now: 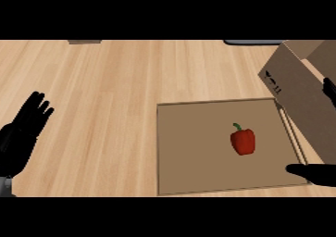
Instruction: Pick the bell pepper from the tray and place it in the cardboard box
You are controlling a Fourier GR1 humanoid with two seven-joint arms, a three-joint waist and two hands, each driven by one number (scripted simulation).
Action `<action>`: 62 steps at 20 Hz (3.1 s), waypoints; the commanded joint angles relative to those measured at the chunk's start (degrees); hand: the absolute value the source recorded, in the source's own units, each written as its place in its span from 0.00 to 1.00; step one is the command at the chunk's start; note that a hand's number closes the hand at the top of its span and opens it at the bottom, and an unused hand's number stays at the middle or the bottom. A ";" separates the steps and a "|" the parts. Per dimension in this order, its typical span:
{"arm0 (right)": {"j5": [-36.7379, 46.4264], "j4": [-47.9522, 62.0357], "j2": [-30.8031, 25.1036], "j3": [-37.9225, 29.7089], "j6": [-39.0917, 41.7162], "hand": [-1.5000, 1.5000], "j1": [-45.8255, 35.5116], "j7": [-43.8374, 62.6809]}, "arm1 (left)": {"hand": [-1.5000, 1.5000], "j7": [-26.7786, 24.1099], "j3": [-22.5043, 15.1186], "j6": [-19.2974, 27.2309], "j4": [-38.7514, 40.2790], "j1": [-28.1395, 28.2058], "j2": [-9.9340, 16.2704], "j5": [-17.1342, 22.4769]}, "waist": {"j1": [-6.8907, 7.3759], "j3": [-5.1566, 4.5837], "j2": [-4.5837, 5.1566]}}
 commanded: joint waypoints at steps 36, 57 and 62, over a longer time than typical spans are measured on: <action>20.82 -0.85 11.98 14.81 36.14 0.00 -17.41 54.50 | 0.50 3.06 6.11 -6.59 1.98 -2.74 -6.17 -6.85 | 0.95 0.24 0.25; 34.90 7.55 20.94 11.24 45.21 0.00 -19.82 49.94 | 0.50 5.30 11.22 -10.80 -0.14 -2.44 -10.37 -10.05 | 0.97 0.23 0.26; 38.30 7.00 23.60 11.62 47.10 0.00 -20.92 53.47 | 0.50 10.12 10.47 -9.06 -4.14 -3.03 -11.19 -11.70 | 0.91 0.24 0.21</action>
